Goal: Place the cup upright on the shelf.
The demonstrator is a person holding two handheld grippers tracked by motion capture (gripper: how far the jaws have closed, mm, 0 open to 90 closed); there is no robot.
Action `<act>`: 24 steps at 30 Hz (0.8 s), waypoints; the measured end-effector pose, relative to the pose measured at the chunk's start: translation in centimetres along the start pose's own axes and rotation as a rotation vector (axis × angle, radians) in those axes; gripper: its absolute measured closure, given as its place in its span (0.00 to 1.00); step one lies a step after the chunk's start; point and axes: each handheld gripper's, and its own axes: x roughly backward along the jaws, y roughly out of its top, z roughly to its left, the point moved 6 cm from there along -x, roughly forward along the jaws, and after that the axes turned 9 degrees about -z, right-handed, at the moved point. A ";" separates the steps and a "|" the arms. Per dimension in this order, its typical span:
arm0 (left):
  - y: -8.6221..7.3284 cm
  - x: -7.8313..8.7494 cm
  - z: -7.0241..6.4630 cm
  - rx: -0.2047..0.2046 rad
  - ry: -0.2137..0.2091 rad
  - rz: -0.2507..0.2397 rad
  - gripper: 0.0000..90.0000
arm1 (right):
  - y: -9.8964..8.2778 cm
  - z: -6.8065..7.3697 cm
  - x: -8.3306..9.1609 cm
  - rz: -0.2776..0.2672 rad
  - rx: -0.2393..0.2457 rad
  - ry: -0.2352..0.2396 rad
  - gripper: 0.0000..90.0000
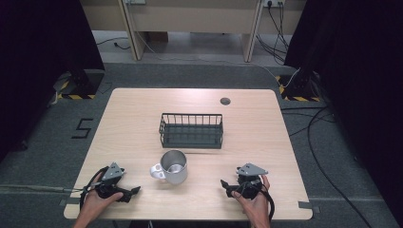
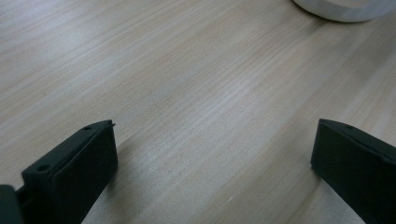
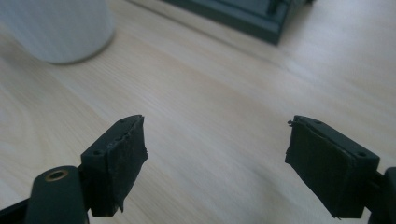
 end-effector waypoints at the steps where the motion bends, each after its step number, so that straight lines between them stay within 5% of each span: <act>1: 0.0 0.0 0.0 0.000 0.000 0.000 0.00 | 0.4 0.3 0.1 -0.014 0.015 0.018 0.14; 13: 0.0 0.0 0.0 0.000 0.000 0.000 0.00 | 5.2 3.6 -0.6 -0.186 0.115 0.152 0.17; 24: 0.0 0.0 0.0 0.001 0.001 0.000 0.00 | 7.8 6.9 -2.7 -0.247 0.160 0.261 0.17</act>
